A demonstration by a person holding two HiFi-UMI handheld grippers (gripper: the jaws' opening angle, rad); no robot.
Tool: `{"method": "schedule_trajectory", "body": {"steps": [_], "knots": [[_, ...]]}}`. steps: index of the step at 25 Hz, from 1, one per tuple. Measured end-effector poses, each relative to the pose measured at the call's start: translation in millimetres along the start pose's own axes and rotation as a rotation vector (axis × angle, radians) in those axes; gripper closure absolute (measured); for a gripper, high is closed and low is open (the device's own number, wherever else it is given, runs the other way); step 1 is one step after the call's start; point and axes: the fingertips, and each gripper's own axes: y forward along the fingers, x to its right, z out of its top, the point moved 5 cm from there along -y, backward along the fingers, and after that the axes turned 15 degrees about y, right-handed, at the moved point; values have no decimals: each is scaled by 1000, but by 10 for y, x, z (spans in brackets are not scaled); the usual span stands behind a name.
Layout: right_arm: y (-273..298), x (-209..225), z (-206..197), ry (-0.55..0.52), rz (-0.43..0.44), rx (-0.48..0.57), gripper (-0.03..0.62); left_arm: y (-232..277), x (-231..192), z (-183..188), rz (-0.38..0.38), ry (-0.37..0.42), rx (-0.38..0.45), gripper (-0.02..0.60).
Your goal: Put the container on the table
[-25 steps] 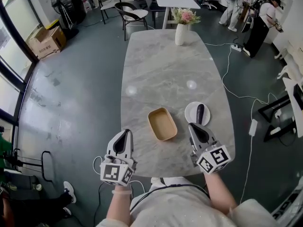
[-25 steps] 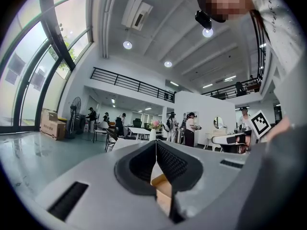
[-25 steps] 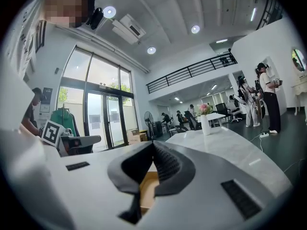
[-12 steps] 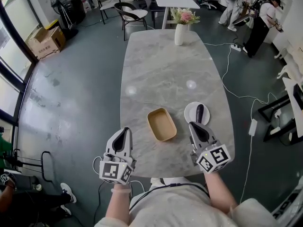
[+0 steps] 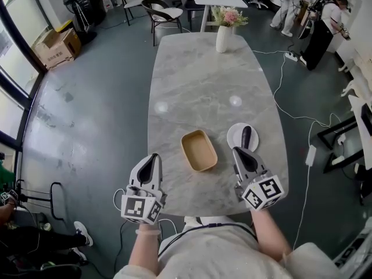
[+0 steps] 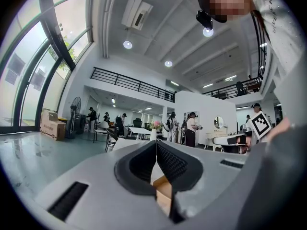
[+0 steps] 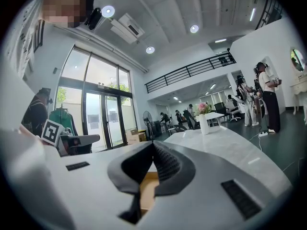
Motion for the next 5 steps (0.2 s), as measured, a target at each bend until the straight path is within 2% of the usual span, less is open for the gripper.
{"method": "schedule_trajectory", "body": {"steps": [5], "knots": [[2,24,-34,8,-4,-2,588,5,-2,-19,-2,1,0,575]]}}
